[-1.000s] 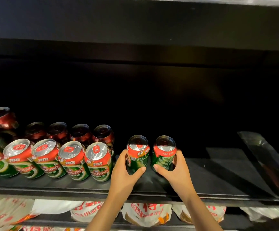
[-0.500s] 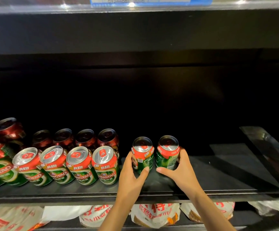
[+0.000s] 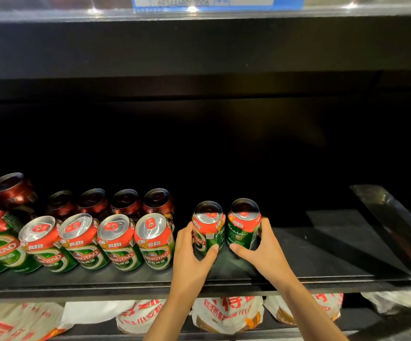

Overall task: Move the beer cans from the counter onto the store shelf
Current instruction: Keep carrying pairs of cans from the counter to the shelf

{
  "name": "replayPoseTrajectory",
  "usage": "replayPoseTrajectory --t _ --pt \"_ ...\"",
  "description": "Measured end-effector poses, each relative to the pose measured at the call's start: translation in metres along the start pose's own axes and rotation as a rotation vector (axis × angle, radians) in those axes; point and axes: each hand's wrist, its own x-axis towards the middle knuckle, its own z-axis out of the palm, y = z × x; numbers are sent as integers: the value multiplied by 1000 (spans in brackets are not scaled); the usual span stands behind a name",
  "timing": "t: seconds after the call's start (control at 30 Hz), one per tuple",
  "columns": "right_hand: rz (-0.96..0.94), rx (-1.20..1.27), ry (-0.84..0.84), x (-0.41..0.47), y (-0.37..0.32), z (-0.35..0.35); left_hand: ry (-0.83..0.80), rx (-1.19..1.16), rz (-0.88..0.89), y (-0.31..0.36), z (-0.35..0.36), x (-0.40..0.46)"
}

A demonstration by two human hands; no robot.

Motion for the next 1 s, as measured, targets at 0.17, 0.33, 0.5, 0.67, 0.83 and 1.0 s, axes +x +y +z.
replayPoseTrajectory --t 0.17,0.33,0.5,0.67,0.83,1.0 --pt "25 -1 50 1 0 3 -11 -65 -40 3 -1 -2" --pt "-2 -47 4 0 0 0 6 -98 -63 8 0 -2" --pt "16 -4 -11 -1 -2 0 4 -18 -10 3 1 -1" --pt "2 -15 44 0 1 2 3 -61 -17 2 0 -2" --pt "-1 -38 5 0 2 1 -2 -113 -56 5 0 -2" --pt "8 -38 -14 0 -1 2 -6 -63 -39 4 1 -2"
